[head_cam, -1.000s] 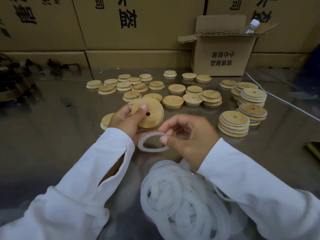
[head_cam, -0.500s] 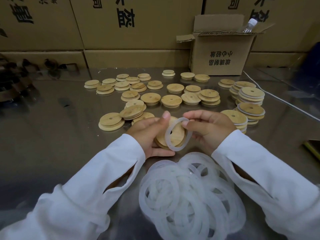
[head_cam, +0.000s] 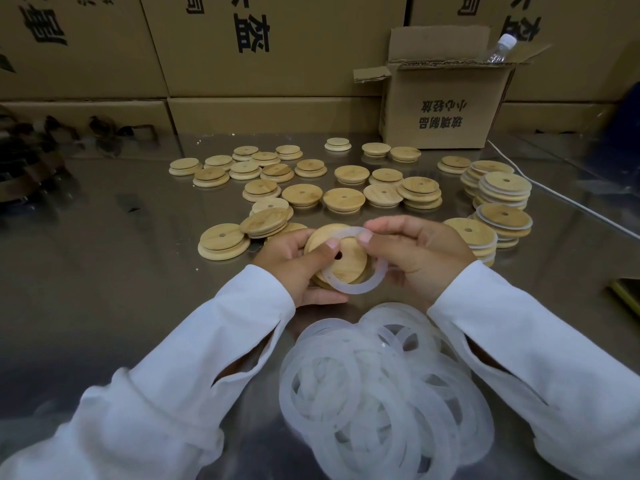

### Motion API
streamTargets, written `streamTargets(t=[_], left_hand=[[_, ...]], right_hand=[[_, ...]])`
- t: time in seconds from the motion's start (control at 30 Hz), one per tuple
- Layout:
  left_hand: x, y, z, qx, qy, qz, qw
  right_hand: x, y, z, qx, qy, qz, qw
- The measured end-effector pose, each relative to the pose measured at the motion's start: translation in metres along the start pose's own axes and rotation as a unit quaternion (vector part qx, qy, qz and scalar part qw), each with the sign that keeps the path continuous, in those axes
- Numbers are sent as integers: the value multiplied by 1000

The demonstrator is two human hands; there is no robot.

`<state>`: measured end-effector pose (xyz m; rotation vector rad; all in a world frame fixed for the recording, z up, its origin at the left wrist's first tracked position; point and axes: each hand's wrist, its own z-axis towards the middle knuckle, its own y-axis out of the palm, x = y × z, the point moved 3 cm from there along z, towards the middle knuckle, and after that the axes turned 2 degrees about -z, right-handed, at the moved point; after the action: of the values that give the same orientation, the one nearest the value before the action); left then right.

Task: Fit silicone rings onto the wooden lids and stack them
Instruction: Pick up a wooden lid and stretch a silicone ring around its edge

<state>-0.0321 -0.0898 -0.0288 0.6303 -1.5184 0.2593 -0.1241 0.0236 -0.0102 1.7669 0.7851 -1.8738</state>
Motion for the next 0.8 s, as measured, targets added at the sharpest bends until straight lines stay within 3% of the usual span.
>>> streamTargets(t=[0.2, 0.5, 0.8], left_hand=[[1, -1, 1, 21, -6, 2, 1000], [-3, 6, -2, -29, -24, 2, 999], [-2, 6, -2, -29, -22, -18, 999]], right_hand=[[0, -2, -2, 57, -22, -114, 992], [-3, -2, -4, 78, -83, -92, 989], [-1, -5, -3, 102, -79, -85, 988]])
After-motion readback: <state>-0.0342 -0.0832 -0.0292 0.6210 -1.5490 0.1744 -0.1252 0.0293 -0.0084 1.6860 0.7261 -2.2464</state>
